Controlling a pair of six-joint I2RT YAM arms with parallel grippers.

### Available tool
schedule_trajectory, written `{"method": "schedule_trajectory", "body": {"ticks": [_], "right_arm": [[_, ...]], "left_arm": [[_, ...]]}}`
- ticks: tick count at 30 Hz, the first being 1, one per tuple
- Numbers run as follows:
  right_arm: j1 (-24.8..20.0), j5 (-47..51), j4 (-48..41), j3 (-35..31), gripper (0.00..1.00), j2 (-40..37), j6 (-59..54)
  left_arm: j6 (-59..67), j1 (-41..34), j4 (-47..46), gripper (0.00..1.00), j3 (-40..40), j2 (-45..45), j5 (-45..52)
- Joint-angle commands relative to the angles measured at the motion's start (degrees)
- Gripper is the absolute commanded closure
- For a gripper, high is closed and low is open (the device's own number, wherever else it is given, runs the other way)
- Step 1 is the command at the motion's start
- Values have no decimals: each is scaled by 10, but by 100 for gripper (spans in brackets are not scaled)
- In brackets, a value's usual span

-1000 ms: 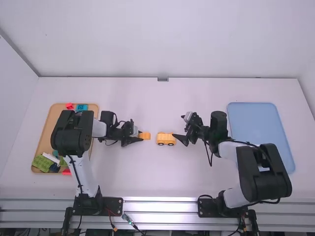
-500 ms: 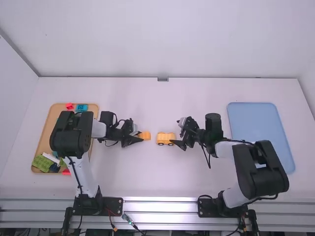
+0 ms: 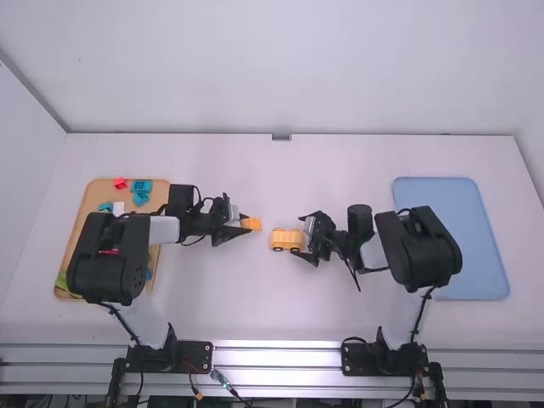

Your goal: Assemble lego blocks to make yellow taxi

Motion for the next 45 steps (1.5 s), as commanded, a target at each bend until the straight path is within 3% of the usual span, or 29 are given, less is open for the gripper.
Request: {"method": "schedule_trajectory", "body": {"ticks": [1, 7, 14, 28, 34, 45], "right_arm": [[5, -22, 4, 19, 1, 34, -15], [-2, -96, -11, 81, 1, 87, -15], [-2, -111, -118, 133, 1, 104, -49], [-2, -110, -131, 133, 1, 104, -67], [-2, -125, -130, 133, 1, 104, -67], [-2, -127, -130, 133, 1, 104, -67]], "left_arm": [[-19, -20, 3, 65, -6, -2, 19], [-3, -51, 3, 68, -5, -2, 16], [-11, -61, 2, 72, -5, -2, -15], [-25, -61, 11, 73, -5, -2, -26], [-26, -61, 8, 74, -6, -2, -73], [-26, -61, 10, 76, -5, -1, -52]]}}
